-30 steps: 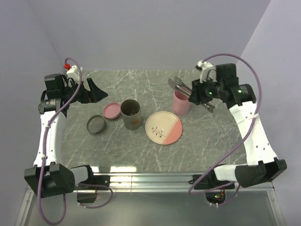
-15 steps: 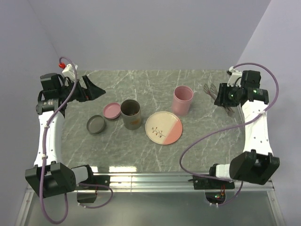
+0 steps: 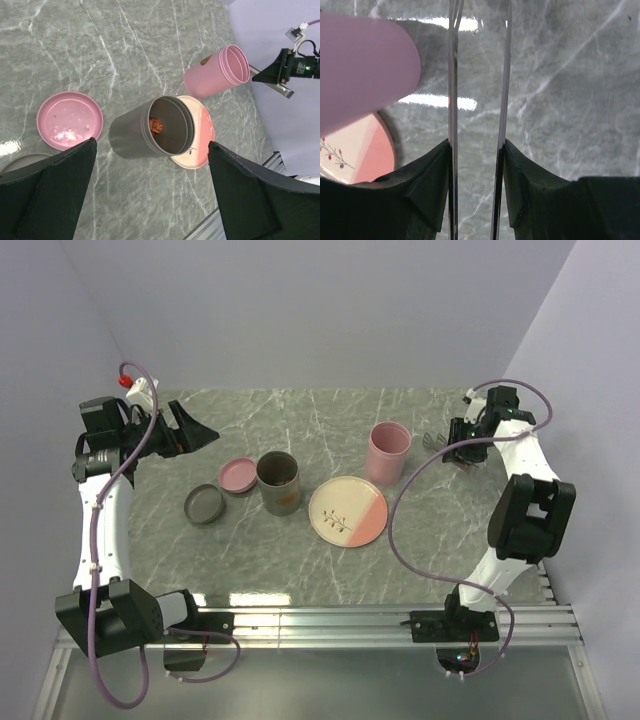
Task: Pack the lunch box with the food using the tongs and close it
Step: Place the clamp at the center of the board.
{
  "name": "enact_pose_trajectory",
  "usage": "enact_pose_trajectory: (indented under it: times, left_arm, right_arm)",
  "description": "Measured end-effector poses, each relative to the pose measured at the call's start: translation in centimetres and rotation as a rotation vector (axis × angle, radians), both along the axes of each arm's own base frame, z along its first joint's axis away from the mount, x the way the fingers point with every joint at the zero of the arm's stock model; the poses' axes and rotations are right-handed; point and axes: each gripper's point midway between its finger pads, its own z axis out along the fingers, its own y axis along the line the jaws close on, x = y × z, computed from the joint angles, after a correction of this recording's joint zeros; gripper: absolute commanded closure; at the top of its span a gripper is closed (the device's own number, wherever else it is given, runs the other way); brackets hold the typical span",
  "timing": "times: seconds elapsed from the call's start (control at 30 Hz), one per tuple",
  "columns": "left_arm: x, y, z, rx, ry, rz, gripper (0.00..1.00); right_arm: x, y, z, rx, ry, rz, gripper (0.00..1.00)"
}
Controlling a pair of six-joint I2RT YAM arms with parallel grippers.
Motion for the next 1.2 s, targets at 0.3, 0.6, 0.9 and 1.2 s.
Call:
enact_pose_trajectory:
  times: [0.3, 0.6, 0.9, 1.2]
  left_arm:
    - [0.0, 0.4, 0.0, 0.0, -0.003, 0.005, 0.01]
    - [0.1, 0.7, -0.5, -0.002, 0.015, 0.008, 0.01]
    - [0.1, 0.7, -0.7, -0.008, 0.023, 0.006, 0.01]
    - [0.1, 0.8, -0.7, 0.0, 0.018, 0.001, 0.01]
  right_arm:
    - [3.2, 2.1, -0.8, -0.042, -0.039, 0.053, 0.46]
    - [3.4, 2.1, -3.6, -0.095, 0.011, 0.072, 0.42]
    - [2.2, 1.8, -5.7, -0.117, 0.068, 0.107, 0.38]
    - [0.5, 1.6, -8.5, -0.13, 0.156, 0.13, 0.34]
